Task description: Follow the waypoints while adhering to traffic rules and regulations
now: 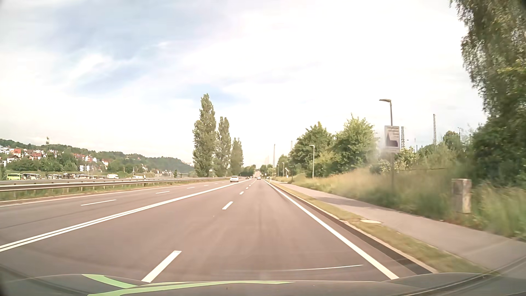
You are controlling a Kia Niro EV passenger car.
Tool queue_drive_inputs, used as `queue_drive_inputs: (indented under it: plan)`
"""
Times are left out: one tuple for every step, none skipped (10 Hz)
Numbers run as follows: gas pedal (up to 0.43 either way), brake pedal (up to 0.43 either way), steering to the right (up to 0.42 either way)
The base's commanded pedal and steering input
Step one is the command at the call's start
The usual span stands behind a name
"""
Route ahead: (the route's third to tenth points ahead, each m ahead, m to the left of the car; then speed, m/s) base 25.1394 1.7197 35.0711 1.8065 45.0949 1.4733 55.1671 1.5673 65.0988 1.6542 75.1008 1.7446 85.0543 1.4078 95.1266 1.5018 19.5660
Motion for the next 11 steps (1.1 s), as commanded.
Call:
queue_drive_inputs:
  plan:
    - [0.098, 0.000, 0.000]
    - [0.098, 0.000, 0.000]
    - [0.098, 0.000, 0.000]
    - [0.098, 0.000, 0.000]
    - [0.098, 0.000, 0.000]
    - [0.098, 0.000, 0.000]
    - [0.098, 0.000, 0.000]
    - [0.098, 0.000, 0.000]
    - [0.098, 0.000, 0.000]
    - [0.098, 0.000, 0.000]
    - [0.098, 0.000, 0.000]
